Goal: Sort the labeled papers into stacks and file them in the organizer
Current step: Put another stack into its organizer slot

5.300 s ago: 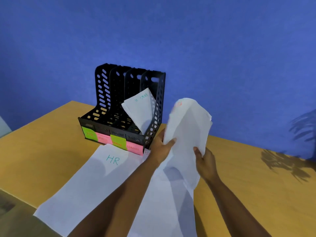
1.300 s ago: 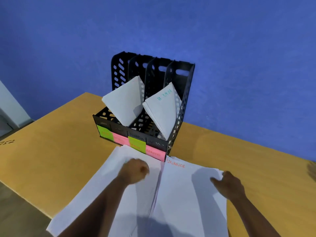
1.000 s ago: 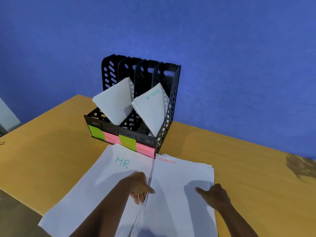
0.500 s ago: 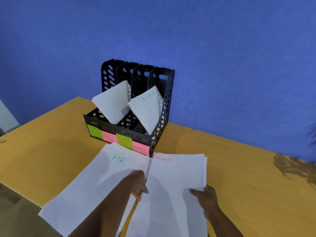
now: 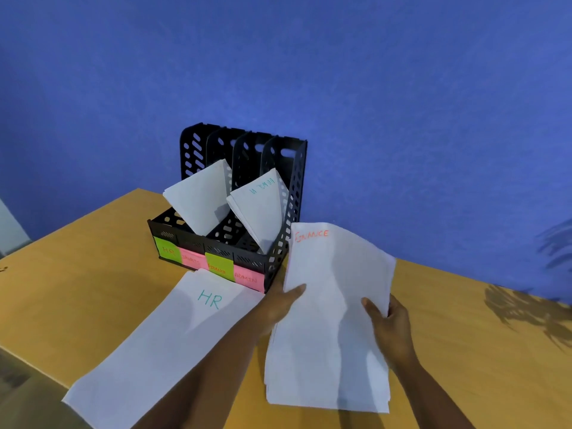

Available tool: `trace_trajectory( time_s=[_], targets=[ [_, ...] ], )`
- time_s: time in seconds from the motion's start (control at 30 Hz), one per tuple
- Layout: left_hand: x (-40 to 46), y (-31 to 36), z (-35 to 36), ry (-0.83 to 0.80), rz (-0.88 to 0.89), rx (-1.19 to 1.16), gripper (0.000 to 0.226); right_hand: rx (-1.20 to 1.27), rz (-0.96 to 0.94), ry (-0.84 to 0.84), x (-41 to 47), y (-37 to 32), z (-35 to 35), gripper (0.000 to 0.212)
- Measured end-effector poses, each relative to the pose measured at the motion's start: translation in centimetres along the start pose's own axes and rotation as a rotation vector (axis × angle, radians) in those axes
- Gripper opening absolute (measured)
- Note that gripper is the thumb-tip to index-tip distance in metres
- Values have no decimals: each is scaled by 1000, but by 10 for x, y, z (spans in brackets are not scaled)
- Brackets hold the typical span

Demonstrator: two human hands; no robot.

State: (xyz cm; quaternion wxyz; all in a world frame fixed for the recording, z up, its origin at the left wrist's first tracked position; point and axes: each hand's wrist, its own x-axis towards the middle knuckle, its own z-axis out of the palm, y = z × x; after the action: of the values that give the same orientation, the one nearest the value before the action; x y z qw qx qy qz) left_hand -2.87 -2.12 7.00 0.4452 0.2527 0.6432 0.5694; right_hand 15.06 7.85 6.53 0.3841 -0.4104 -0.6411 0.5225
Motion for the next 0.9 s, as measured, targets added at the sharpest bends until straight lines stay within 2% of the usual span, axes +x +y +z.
trace_trajectory(
  time_s=[0.07,0.2,0.3,0.4,0.47,0.53,0.6,0.63,0.73,0.9],
  targets=[
    [2,6,12,7,57,54,53,-140,-139,17,-9,-2,13,29],
    [-3,15,32,-34,247,181,52,-193,-359,26,-21,-14,30,45],
    [-5,19,34,110,376,161,47,-184,-376,61,-17,-25,32,50],
    [-3,23,26,261,339,-2,42,-303,-368,42,-6,-28,24,57],
    [-2,24,23,279,345,-13,42,-420,-267,32,2,-23,21,46],
    [-5,22,25,194,382,75,45,-466,-200,50,4,-18,25,30],
    [-7,18,33,57,439,229,52,-432,-237,54,-1,-17,35,28],
    [-5,17,34,42,450,263,56,-412,-256,60,-5,-18,41,28],
    [-6,25,34,148,434,162,58,-305,-294,132,-8,-22,46,26],
    [-7,46,21,341,396,-57,30,-75,-291,179,-2,-30,35,24]
  ],
)
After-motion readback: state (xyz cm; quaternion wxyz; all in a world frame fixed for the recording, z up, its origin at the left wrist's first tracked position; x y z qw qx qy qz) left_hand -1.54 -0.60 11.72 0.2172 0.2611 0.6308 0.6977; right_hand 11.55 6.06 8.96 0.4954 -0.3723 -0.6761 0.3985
